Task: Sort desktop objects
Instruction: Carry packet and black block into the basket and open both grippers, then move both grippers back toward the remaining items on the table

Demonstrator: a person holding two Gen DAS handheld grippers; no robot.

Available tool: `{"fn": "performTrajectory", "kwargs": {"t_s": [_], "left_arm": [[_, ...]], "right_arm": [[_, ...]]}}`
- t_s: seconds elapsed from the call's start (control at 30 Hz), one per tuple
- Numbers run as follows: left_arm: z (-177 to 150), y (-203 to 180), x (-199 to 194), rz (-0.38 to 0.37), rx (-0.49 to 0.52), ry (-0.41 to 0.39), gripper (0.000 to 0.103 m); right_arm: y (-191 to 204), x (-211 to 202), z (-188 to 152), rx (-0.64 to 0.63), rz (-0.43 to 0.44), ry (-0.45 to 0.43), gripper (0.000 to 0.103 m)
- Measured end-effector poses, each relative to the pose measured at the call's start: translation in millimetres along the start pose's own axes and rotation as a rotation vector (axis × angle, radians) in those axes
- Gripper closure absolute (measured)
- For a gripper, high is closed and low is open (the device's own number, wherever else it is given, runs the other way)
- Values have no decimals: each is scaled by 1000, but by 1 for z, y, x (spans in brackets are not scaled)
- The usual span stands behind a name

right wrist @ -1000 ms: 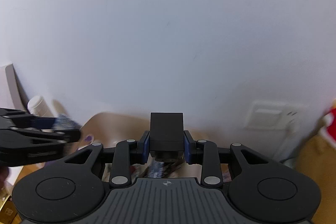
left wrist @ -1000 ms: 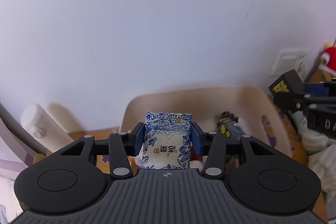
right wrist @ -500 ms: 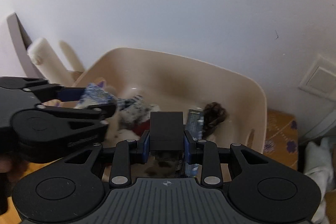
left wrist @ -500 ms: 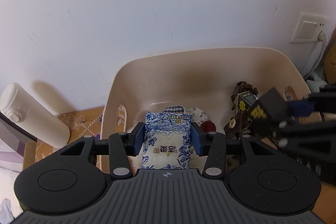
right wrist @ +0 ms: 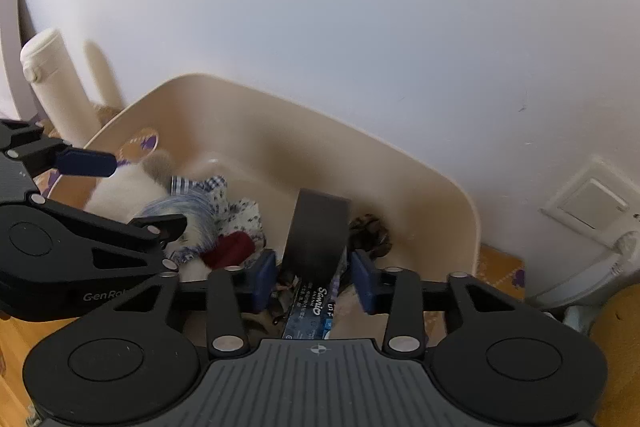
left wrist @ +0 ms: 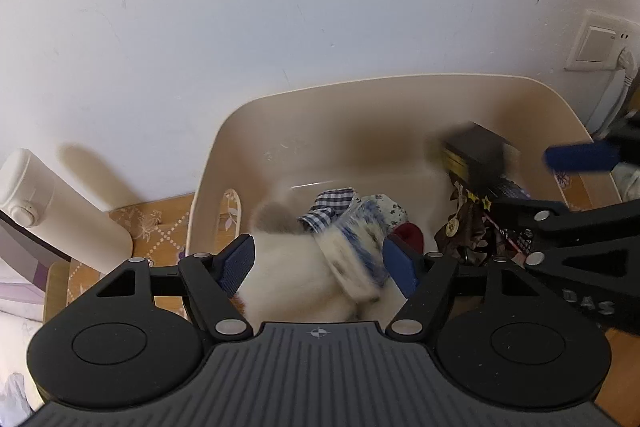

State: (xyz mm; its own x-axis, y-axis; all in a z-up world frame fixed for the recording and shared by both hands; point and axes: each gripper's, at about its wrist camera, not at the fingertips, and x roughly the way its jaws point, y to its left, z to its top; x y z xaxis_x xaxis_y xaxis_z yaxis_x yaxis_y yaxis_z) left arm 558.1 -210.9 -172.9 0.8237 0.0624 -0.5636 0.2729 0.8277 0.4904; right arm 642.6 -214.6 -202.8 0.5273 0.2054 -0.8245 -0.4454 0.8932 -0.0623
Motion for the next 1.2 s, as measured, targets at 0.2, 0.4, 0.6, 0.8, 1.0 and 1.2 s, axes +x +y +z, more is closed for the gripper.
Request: {"fn": "performTrajectory", "kwargs": {"t_s": [0.2, 0.4, 0.6, 0.8, 1.0, 1.2], "left_arm": [[-3, 7, -15, -9, -2, -20, 28], [-12, 14, -41, -26, 9, -54, 28], [-34, 23, -77, -41, 18, -119, 27], [-64, 40, -96, -64, -4, -73, 24], [-103, 58, -108, -67, -14, -37, 24], [-140, 67, -115, -87, 1, 3, 24]], "right_arm": [[-12, -30, -4, 38, -16, -64, 31], [-22, -60, -14, 91, -16, -112, 26], [-27, -97, -31, 181, 11, -176, 11], [-19, -134, -58, 226, 26, -233, 3], [-1, -147, -91, 255, 71, -238, 0], [15, -152, -118, 272, 94, -198, 0]]}}
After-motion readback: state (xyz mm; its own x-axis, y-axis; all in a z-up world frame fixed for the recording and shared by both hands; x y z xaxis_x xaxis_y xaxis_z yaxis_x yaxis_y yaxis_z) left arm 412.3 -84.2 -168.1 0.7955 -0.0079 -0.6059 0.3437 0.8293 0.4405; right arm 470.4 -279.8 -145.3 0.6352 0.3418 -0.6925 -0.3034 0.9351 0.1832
